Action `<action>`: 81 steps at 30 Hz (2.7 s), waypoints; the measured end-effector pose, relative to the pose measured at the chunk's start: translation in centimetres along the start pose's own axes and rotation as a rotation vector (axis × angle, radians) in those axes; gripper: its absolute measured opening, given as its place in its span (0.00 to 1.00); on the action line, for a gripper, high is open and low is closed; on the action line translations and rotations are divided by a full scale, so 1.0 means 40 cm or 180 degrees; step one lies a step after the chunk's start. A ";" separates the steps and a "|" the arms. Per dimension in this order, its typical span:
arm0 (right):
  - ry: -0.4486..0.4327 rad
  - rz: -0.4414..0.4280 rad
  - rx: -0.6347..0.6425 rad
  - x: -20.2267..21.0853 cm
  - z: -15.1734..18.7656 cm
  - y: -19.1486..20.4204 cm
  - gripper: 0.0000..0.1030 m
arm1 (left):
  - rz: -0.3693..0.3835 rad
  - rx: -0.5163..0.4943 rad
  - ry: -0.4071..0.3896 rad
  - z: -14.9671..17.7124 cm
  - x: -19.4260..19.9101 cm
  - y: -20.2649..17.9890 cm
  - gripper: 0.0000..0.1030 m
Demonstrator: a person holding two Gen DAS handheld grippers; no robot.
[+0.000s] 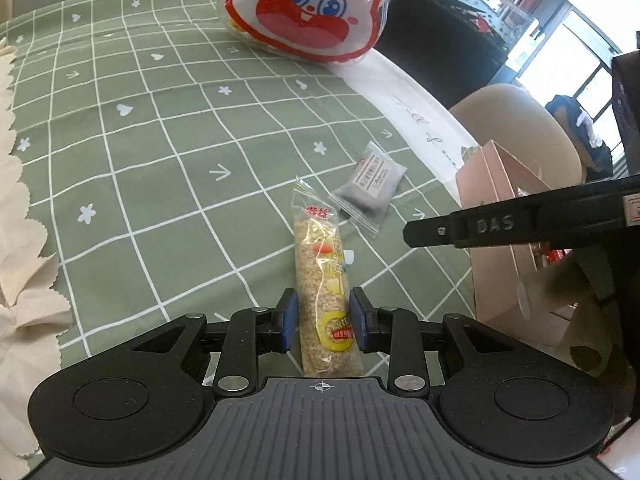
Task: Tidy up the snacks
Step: 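Grasp the wrapped brown biscuit with the right tool while the left holds the bar, then carry the bar and biscuit over the pink box with both tools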
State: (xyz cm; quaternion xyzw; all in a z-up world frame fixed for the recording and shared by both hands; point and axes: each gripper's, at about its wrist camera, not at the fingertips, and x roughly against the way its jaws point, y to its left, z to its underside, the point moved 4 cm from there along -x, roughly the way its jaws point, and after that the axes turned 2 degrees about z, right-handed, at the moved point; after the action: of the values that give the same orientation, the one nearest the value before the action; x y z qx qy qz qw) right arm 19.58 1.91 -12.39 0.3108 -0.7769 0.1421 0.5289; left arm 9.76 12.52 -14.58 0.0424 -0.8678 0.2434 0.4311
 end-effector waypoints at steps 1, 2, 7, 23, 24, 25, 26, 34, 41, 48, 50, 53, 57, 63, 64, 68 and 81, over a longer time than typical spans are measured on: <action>-0.0020 -0.0037 -0.0135 0.000 -0.003 -0.010 0.08 | -0.0004 -0.0005 0.0000 0.001 0.001 -0.001 0.32; -0.0032 -0.0077 -0.0310 -0.001 -0.008 -0.027 0.13 | -0.0011 -0.0013 0.0002 0.001 0.001 -0.002 0.32; -0.0092 -0.0168 -0.1096 -0.036 -0.038 -0.087 0.51 | -0.0051 -0.0061 -0.0002 0.007 0.005 -0.008 0.32; -0.0453 0.0263 0.0040 -0.063 -0.060 0.031 0.06 | 0.0056 0.0027 -0.0015 0.014 0.011 0.010 0.32; -0.0513 0.0227 0.0165 -0.034 -0.038 0.034 0.05 | 0.0071 0.0028 -0.0020 0.015 0.012 0.012 0.32; -0.0555 0.0207 0.0250 -0.014 -0.023 0.041 0.04 | 0.0088 0.0030 -0.0024 0.017 0.013 0.014 0.32; -0.0588 0.0211 0.0338 0.005 -0.004 0.043 0.04 | 0.0098 0.0028 -0.0023 0.019 0.015 0.014 0.32; -0.0675 -0.0162 0.0119 0.086 0.073 0.007 0.17 | 0.0120 -0.0049 0.0031 0.066 0.053 0.019 0.32; -0.0722 0.0047 -0.0015 -0.009 0.019 0.041 0.52 | 0.0060 -0.0039 0.0040 0.068 0.046 0.013 0.39; -0.0589 0.0277 0.0243 -0.112 -0.018 0.089 0.42 | 0.0009 -0.0189 0.0052 0.067 0.037 0.000 0.36; -0.0562 0.0227 0.0399 -0.101 -0.011 0.102 0.37 | 0.0035 -0.0186 0.0047 0.065 0.034 0.003 0.36; -0.0651 0.0180 0.0441 -0.055 0.013 0.098 0.35 | 0.0047 -0.0192 0.0067 0.059 0.029 0.003 0.34; -0.0814 0.0002 0.0302 0.060 0.075 0.061 0.35 | 0.0025 -0.0239 0.0114 0.062 0.033 -0.005 0.32; -0.0866 -0.0165 0.0216 0.232 0.239 0.008 0.35 | 0.0336 -0.0376 0.0329 0.116 0.065 -0.051 0.31; -0.0871 -0.0150 0.0211 0.255 0.270 -0.001 0.35 | 0.0412 -0.0409 0.0391 0.130 0.069 -0.063 0.31; -0.0917 0.0025 0.0012 0.340 0.395 -0.061 0.35 | 0.0613 -0.0568 0.0629 0.175 0.088 -0.120 0.31; -0.1744 0.0662 -0.0947 0.566 0.510 -0.265 0.35 | 0.1480 -0.1180 -0.0120 -0.014 0.261 -0.465 0.31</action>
State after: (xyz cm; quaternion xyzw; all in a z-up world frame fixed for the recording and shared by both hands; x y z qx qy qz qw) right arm 5.76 -24.95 -1.11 0.1758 -0.9301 -0.0086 0.3225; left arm 8.91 -2.14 0.91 -0.2324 -0.8918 0.1722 0.3480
